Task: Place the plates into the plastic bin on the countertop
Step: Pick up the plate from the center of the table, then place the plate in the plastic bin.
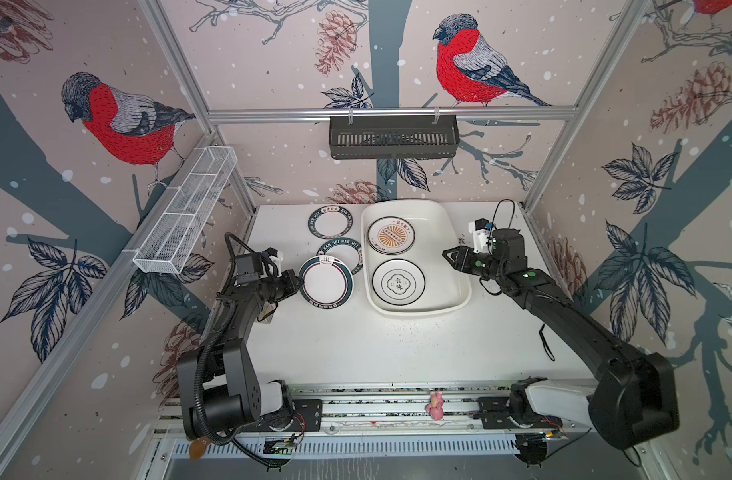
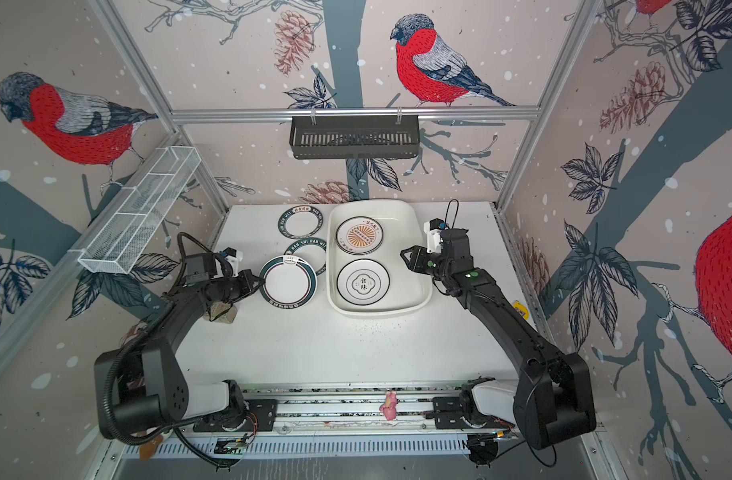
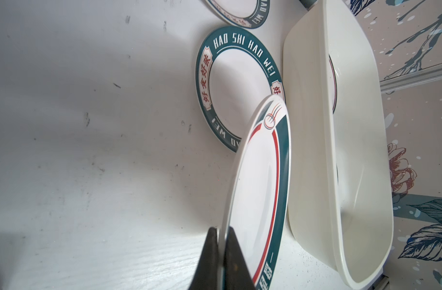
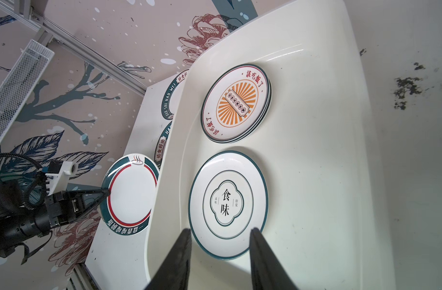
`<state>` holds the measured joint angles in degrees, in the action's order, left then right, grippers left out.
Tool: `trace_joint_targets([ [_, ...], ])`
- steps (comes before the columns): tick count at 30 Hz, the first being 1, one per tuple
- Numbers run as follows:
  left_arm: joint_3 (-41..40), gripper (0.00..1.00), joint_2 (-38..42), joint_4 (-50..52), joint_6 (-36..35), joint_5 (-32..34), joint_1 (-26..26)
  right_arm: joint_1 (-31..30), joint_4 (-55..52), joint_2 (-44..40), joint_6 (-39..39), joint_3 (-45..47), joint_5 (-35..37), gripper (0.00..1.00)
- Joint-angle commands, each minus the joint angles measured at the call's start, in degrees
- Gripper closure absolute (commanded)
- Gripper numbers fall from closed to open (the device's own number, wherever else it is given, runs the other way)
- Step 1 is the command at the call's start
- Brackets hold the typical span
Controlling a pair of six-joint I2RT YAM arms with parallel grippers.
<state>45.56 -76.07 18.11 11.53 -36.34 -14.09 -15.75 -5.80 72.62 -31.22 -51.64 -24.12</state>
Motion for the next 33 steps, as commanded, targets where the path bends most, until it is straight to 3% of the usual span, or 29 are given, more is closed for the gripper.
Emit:
trace_joint_targets([
  [1,2.7,1.00,-0.3,2.2,-3.2,-3.0,-0.2,0.0,0.7,0.6,0.7,-0.3,-0.7,0.60],
  [11,10.4,1.00,-2.3,5.5,-5.6,-5.8,-0.1,-0.1,1.1,1.0,0.5,-0.3,-0.8,0.60],
  [20,15.6,1.00,0.9,1.1,-4.6,-9.6,-0.1,-0.3,0.9,1.4,1.0,-1.6,-1.6,0.60],
  [27,16.5,1.00,-0.2,-4.6,0.7,-13.3,0.5,-1.9,4.1,1.7,1.0,-2.4,-7.5,0.57],
  [33,18.0,1.00,-2.0,-6.9,2.0,-14.9,4.2,-5.3,5.4,2.6,2.4,-4.7,-12.5,0.50],
])
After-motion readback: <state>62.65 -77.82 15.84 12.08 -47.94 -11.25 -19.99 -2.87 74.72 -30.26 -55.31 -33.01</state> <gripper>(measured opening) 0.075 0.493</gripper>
